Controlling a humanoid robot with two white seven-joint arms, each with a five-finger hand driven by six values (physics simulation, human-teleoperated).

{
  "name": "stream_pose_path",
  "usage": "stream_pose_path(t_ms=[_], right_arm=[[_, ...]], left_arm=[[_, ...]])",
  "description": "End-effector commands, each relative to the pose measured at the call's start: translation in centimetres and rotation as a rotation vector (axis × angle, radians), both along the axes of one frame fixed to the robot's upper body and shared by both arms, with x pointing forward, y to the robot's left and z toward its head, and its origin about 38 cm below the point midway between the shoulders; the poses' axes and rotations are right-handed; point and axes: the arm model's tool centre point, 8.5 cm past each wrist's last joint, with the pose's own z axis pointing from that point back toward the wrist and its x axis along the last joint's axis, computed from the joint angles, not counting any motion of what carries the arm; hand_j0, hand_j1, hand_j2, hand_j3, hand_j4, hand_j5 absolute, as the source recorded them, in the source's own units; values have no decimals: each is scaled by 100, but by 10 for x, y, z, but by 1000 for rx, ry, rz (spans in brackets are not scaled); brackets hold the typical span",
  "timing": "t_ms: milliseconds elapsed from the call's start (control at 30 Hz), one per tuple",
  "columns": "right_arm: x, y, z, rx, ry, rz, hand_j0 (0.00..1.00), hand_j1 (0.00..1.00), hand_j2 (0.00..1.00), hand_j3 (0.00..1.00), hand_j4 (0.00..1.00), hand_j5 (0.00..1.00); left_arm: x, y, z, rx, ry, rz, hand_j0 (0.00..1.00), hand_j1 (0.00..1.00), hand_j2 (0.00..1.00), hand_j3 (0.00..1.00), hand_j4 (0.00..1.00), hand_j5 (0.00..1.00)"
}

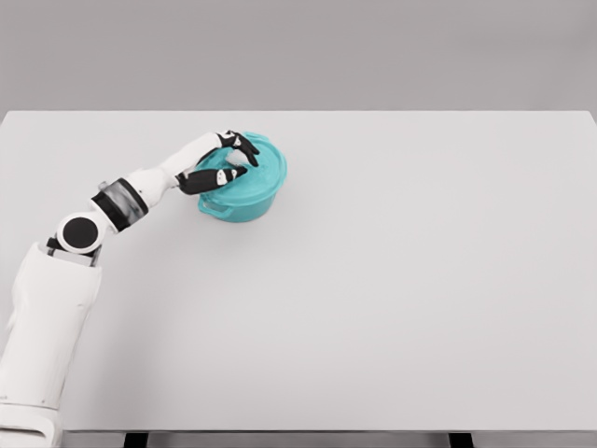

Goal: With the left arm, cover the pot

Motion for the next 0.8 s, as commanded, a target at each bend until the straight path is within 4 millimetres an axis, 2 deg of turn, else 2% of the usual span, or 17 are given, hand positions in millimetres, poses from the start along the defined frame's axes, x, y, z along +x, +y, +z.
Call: stream_pose_path(t_ms=[0,400,767], right_arm=[[0,0,0,0,1,0,100,100,100,100,100,100],[1,0,0,0,-1,0,100,100,100,100,100,100],[0,0,0,0,1,0,100,100,100,100,100,100]], left_arm=[[0,-1,-2,-4,9,0,42,42,42,42,42,42],[7,5,-10,-1,42,18,42,42,42,42,42,42],[9,7,-7,1,37,21,43,43,43,43,43,43]])
